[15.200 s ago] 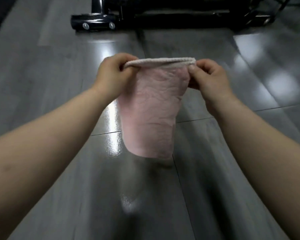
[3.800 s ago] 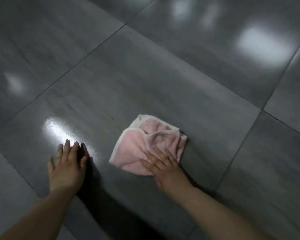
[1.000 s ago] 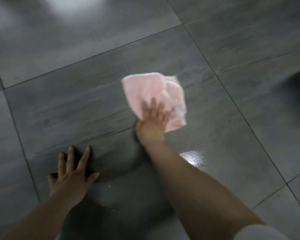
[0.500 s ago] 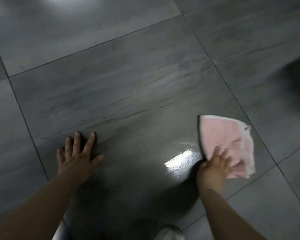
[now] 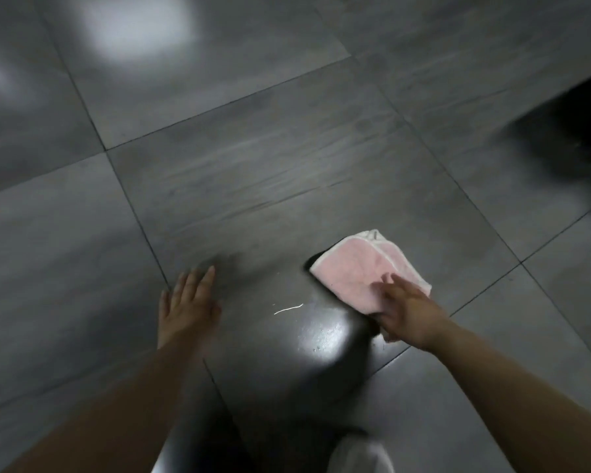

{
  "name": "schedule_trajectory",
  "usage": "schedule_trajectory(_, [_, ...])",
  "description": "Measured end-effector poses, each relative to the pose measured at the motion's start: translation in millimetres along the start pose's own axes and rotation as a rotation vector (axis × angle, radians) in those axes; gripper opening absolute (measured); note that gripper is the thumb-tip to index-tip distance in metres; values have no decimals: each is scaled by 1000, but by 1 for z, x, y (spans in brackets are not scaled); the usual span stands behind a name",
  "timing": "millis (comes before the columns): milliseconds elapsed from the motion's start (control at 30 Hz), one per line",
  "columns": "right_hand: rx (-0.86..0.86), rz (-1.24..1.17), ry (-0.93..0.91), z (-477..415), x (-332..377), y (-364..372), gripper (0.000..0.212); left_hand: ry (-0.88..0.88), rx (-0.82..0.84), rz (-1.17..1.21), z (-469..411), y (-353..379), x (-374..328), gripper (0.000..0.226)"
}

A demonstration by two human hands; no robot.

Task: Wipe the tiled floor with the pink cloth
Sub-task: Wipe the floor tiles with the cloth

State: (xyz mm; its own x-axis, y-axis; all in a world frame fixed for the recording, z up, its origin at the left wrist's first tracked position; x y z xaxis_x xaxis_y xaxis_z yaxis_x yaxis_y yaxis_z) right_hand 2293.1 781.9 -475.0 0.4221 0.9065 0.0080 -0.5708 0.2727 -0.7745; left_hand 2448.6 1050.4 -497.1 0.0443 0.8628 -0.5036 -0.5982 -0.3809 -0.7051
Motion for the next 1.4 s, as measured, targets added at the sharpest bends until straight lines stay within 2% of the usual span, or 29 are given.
schedule_trajectory(100, [-33,199,46,-4,-3,26,105,-39,-116,95,20,9,29,57])
schedule_trajectory(167, [-147,166,55,-16,0,49,113,-67,-181,125,32,20,54,62])
schedule_trajectory(233, [-311,-16,84,-25,9,68,101,-140,-192,122,44,31,77,64])
schedule_trajectory(300, [-504,-202,215,-32,20,73,90,-245,-214,156,59,35,99,70])
schedule_trajectory(367, [-519,-341,356,-44,43,62,86,-293,-192,132,69,34,113,73])
schedule_trajectory(433, [-474,-363,373,-63,80,50,79,-295,-140,80,72,34,121,75])
schedule_trajectory(467, [-438,-323,304,-71,104,47,80,-291,-124,63,71,34,124,75])
schedule_trajectory(533, [-387,-165,24,-78,163,49,79,-295,-120,44,69,34,125,76])
schedule_trajectory(600, [-499,31,-319,-62,212,65,74,-278,-137,51,69,35,127,76])
schedule_trajectory(667, [-508,188,-592,-41,219,82,62,-244,-194,100,71,37,128,88])
schedule_trajectory(733, [-507,320,-755,-41,179,88,57,-223,-247,128,72,40,133,114])
schedule_trajectory(767, [-530,343,-731,-47,148,81,58,-217,-250,122,72,41,135,117])
schedule_trajectory(800, [-582,338,-631,-57,112,73,60,-212,-239,116,71,41,134,112])
schedule_trajectory(900, [-598,129,-167,-78,25,43,66,-224,-204,85,70,41,134,85])
schedule_trajectory(967, [-609,-17,81,-77,26,43,64,-197,-268,55,71,42,132,74])
schedule_trajectory(1000, [-633,-24,118,-72,44,50,65,-186,-308,47,74,44,129,70])
schedule_trajectory(1067, [-732,119,-27,-48,105,79,65,-235,-368,88,82,54,121,66])
schedule_trajectory(1133, [-761,258,-360,-9,168,127,64,-295,-395,172,88,65,115,67])
schedule_trajectory(1167, [-758,306,-524,8,181,147,64,-299,-388,178,89,69,114,71])
schedule_trajectory(1233, [-764,423,-714,14,166,154,58,-287,-337,156,90,70,117,77])
schedule_trajectory(1300, [-730,469,-686,-3,115,133,57,-286,-322,125,95,70,121,72])
schedule_trajectory(1400, [-673,328,-357,-25,17,100,62,-290,-368,99,103,75,118,80])
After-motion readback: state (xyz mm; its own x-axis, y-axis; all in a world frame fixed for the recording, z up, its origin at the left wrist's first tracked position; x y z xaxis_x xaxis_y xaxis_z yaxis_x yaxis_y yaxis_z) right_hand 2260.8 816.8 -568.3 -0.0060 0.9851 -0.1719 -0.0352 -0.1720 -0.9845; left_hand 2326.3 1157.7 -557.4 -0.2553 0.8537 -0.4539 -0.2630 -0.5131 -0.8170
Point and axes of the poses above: each hand's wrist, its own z-axis away from the middle knuckle, its own y-axis out of the palm, x = y × z, the point moved 4 cm from there along -z, towards the middle knuckle, and after that the axes turned 14 degrees about z, right-handed, at the moved point
